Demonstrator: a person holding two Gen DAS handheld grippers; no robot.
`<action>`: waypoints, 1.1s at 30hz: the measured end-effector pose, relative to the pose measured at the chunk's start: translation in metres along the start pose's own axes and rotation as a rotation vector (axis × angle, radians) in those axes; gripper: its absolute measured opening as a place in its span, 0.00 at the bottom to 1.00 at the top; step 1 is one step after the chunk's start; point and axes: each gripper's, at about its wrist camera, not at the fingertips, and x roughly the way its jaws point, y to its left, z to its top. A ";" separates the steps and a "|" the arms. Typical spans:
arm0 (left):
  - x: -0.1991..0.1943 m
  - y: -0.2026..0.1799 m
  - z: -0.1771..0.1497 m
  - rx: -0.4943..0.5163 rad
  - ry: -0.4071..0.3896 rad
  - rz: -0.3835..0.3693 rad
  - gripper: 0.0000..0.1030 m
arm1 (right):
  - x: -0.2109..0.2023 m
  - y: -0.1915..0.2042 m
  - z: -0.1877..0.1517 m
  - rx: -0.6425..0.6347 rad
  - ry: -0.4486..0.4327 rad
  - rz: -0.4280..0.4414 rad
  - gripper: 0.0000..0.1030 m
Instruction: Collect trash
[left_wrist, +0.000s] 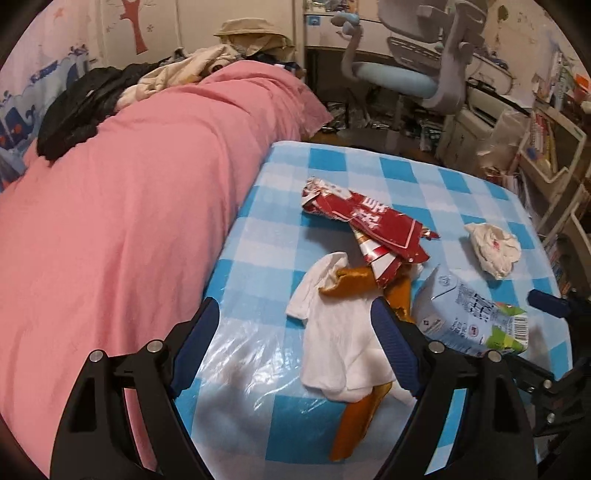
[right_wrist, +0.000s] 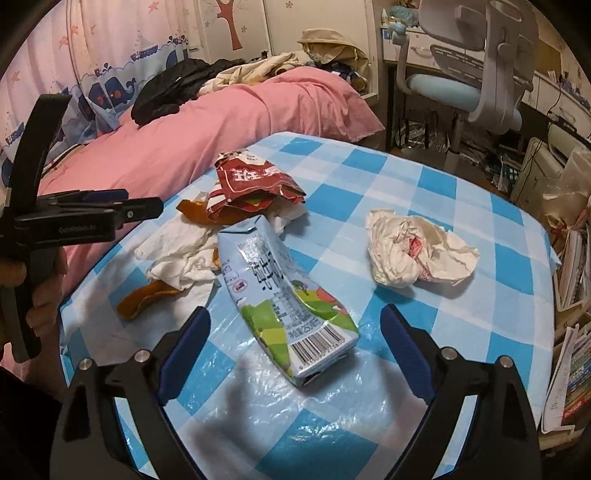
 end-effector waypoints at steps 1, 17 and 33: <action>0.002 -0.001 0.001 0.009 -0.001 -0.009 0.78 | 0.001 0.001 0.000 -0.003 0.001 0.004 0.84; 0.014 -0.029 0.010 0.148 -0.047 -0.167 0.78 | 0.009 -0.003 -0.002 0.008 0.025 -0.005 0.78; 0.010 -0.007 0.015 0.059 -0.009 -0.391 0.74 | 0.005 -0.021 -0.002 0.077 0.109 -0.014 0.60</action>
